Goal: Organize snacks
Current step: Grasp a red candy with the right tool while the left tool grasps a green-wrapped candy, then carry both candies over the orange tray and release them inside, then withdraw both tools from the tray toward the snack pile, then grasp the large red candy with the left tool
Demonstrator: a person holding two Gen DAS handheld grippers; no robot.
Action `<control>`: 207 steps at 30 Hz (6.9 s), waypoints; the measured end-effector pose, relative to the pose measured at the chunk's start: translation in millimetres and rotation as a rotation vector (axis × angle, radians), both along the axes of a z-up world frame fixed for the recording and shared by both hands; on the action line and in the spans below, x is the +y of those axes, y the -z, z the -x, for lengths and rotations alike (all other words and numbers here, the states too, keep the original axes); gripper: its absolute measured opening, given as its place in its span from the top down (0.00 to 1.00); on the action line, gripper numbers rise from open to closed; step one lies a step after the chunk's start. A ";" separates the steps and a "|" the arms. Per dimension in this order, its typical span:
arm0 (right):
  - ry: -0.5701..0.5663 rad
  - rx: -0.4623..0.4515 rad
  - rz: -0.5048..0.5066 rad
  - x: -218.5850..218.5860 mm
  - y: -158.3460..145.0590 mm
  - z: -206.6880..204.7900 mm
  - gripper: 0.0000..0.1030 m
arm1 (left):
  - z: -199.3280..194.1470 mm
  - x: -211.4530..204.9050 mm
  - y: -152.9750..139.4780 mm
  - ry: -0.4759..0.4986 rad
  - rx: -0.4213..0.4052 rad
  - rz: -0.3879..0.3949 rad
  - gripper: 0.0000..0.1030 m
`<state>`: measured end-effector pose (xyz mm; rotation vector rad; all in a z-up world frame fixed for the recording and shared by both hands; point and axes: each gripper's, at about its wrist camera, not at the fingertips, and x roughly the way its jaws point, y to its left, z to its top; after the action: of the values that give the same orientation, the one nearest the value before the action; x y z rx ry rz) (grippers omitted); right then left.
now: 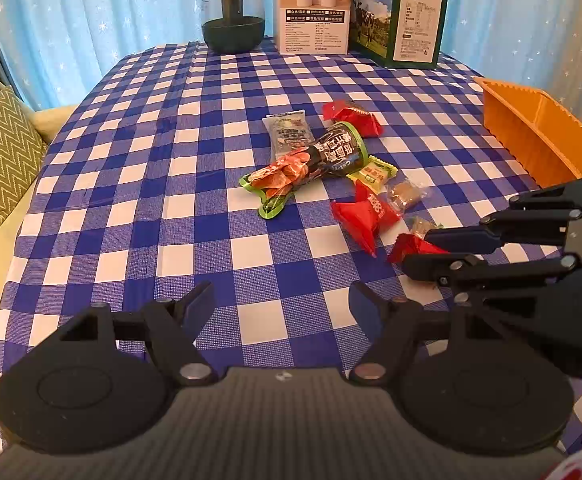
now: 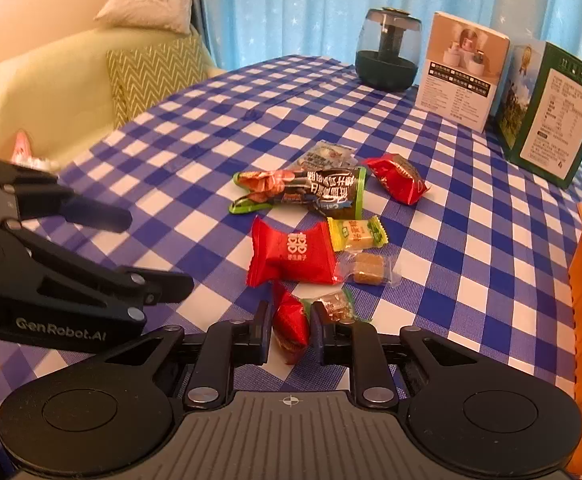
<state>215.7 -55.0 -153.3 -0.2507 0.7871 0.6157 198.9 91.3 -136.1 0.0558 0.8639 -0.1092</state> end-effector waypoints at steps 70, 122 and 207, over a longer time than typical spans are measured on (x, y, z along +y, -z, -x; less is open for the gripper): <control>0.695 -0.043 -0.296 -287.4 -103.0 73.6 0.82 | 26.2 -245.2 -78.2 0.322 -0.079 0.118 0.82; 0.704 -0.018 -0.399 -334.0 -88.8 10.4 0.81 | 0.9 -241.7 -63.5 0.251 -0.090 0.150 0.69; 0.385 0.126 -0.236 -121.8 -38.2 8.7 0.53 | -22.3 -66.5 -18.2 0.278 -0.097 -0.153 0.55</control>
<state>206.9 -176.8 -115.0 0.1566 0.8482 0.3569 221.2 24.8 -117.9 0.3221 0.7627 -0.2983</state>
